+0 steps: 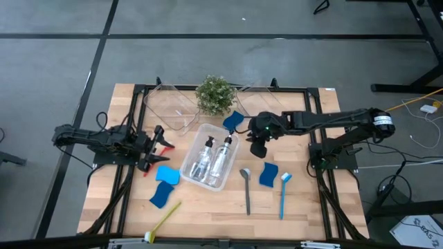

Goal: Pick & Place Kitchen Sink Supplies
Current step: Put the blue sponge into the right transparent bin

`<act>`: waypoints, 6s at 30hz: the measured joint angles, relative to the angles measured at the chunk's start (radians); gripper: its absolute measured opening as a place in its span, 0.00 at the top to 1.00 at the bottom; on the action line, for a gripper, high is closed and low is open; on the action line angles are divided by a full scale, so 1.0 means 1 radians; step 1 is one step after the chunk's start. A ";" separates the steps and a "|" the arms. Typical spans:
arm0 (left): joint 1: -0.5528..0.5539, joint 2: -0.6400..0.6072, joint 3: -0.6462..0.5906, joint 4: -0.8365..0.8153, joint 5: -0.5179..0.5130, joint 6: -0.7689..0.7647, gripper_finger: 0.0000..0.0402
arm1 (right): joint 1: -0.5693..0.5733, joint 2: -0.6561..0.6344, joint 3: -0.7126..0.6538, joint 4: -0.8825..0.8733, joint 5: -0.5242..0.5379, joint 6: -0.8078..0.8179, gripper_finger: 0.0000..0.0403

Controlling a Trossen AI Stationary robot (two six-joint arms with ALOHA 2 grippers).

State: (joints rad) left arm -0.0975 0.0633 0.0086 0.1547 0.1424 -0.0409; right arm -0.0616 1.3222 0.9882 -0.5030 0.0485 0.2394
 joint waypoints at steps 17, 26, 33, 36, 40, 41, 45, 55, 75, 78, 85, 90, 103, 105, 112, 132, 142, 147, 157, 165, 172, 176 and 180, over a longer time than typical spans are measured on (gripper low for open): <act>0.000 -0.025 0.000 -0.119 -0.019 0.064 0.44 | 0.048 0.000 0.000 -0.003 -0.103 -0.064 0.75; 0.000 -0.013 0.000 -0.122 -0.042 0.073 0.44 | 0.048 -0.001 0.000 -0.039 -0.105 -0.031 0.75; 0.024 -0.013 0.003 -0.144 -0.202 0.028 0.44 | 0.049 -0.001 0.000 -0.193 -0.105 0.096 0.75; 0.067 -0.022 0.016 -0.173 -0.237 0.029 0.44 | 0.050 -0.001 0.000 -0.224 -0.095 0.102 0.75; 0.146 -0.037 0.017 -0.174 -0.248 0.043 0.44 | 0.050 -0.001 0.000 -0.224 -0.094 0.101 0.75; 0.167 -0.040 0.017 -0.174 -0.249 0.050 0.44 | 0.050 -0.001 0.000 -0.224 -0.094 0.101 0.75; 0.251 -0.047 0.017 -0.175 -0.249 0.068 0.44 | 0.053 -0.001 0.000 -0.225 -0.094 0.115 0.75; 0.395 -0.045 0.018 -0.176 -0.251 0.100 0.44 | 0.173 -0.001 0.000 -0.256 0.082 0.358 0.75; 0.409 -0.045 0.018 -0.175 -0.251 0.098 0.44 | 0.401 0.025 0.000 -0.301 0.139 0.596 0.75; 0.409 -0.045 0.018 -0.175 -0.251 0.098 0.44 | 0.401 0.025 0.000 -0.300 0.142 0.564 0.75; 0.409 -0.045 0.018 -0.175 -0.251 0.098 0.44 | 0.401 0.025 0.000 -0.302 0.152 0.485 0.75; 0.409 -0.045 0.018 -0.175 -0.251 0.098 0.44 | 0.398 0.025 0.000 -0.302 0.322 0.349 0.75; 0.409 -0.045 0.018 -0.174 -0.250 0.098 0.44 | 0.311 0.025 0.006 -0.305 0.272 -0.110 0.75; 0.409 -0.045 0.018 -0.174 -0.250 0.098 0.44 | 0.292 0.025 0.024 -0.304 0.272 -0.176 0.75; 0.408 -0.045 0.018 -0.174 -0.250 0.098 0.44 | 0.234 0.024 0.059 -0.286 0.272 -0.246 0.75; 0.408 -0.045 0.018 -0.174 -0.250 0.098 0.44 | 0.094 0.149 0.054 -0.378 0.039 -0.047 0.60; 0.408 -0.045 0.018 -0.174 -0.250 0.098 0.44 | 0.088 0.192 0.061 -0.407 -0.120 -0.155 0.42; 0.408 -0.045 0.018 -0.174 -0.250 0.098 0.44 | 0.113 0.189 0.055 -0.446 -0.121 -0.167 0.42; 0.408 -0.045 0.018 -0.174 -0.250 0.098 0.44 | 0.173 0.189 -0.152 -0.253 -0.121 -0.184 0.48; 0.408 -0.045 0.018 -0.174 -0.250 0.098 0.44 | 0.179 0.183 -0.294 -0.058 -0.201 -0.186 0.49; 0.408 -0.045 0.018 -0.174 -0.250 0.098 0.44 | 0.174 0.185 -0.320 -0.027 -0.194 -0.204 0.56; 0.408 -0.045 0.018 -0.174 -0.250 0.098 0.44 | 0.175 0.183 -0.320 -0.032 -0.201 -0.200 0.76; 0.408 -0.045 0.018 -0.174 -0.250 0.098 0.44 | 0.175 0.155 -0.320 -0.047 -0.219 -0.203 0.96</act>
State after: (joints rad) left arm 0.3110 0.0185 0.0269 -0.0193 -0.1078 0.0570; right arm 0.1135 1.4775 0.6678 -0.5498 -0.1705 0.0360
